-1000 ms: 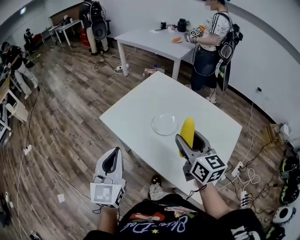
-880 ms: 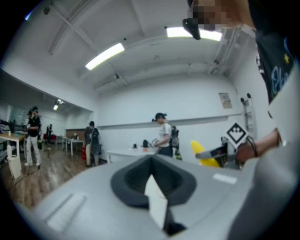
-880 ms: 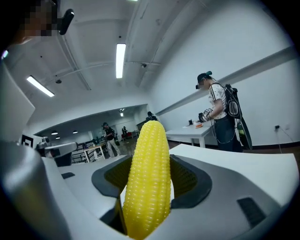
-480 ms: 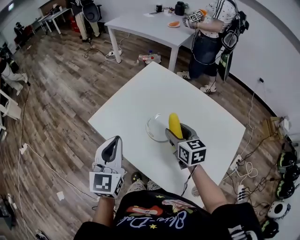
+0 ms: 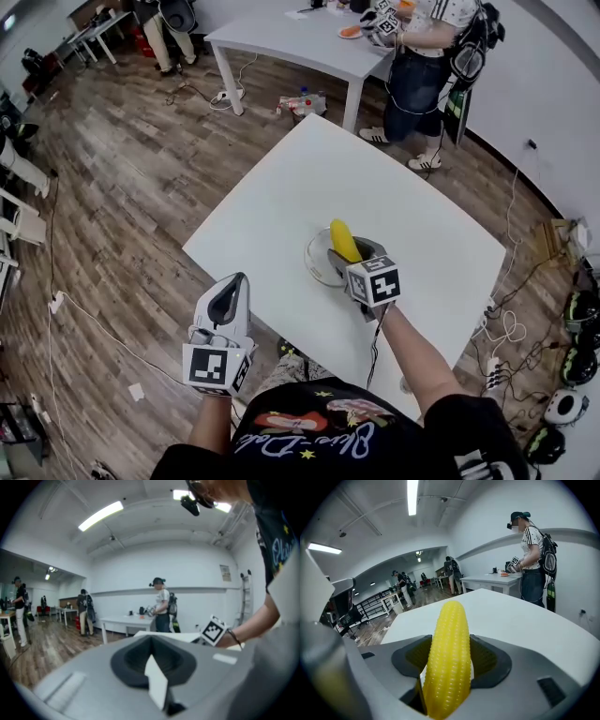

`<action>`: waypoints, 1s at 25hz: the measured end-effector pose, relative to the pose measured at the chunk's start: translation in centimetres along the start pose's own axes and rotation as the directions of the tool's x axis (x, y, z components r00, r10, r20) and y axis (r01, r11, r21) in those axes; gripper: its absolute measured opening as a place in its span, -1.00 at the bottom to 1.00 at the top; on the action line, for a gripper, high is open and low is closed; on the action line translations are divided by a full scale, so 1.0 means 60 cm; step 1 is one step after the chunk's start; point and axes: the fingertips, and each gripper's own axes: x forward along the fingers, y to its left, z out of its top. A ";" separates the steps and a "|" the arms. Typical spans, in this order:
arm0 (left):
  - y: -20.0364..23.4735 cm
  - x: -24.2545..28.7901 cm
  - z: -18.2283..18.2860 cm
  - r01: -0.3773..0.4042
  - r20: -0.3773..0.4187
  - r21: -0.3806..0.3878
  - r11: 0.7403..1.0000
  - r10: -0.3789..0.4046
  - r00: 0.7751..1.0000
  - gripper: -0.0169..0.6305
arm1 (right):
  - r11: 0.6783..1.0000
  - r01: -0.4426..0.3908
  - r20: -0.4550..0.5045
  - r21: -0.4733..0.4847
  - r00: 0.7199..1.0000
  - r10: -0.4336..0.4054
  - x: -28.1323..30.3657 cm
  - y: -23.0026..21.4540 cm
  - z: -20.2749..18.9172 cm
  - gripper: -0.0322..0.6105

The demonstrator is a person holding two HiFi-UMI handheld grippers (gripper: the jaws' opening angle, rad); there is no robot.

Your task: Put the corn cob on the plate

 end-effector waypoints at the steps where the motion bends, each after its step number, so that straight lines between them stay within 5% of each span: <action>1: 0.004 0.001 -0.003 0.000 -0.003 -0.006 1.000 0.000 1.000 -0.95 | 1.000 0.003 -0.016 -0.008 1.000 -0.004 0.006 -0.001 -0.003 -0.14; 16: 0.059 -0.005 -0.012 -0.010 -0.002 -0.061 0.998 0.010 1.000 -0.95 | 0.993 -0.018 -0.205 -0.117 0.979 -0.007 0.078 0.009 -0.038 -0.14; 21: 0.068 -0.004 -0.005 -0.001 0.006 -0.056 0.998 0.001 1.000 -0.95 | 0.990 -0.049 -0.194 -0.133 0.981 0.022 0.078 0.018 -0.037 -0.14; 25: 0.071 -0.005 0.009 0.015 0.024 -0.045 0.999 -0.014 1.000 -0.95 | 0.986 -0.076 -0.071 -0.149 0.995 0.066 0.044 0.033 0.002 -0.14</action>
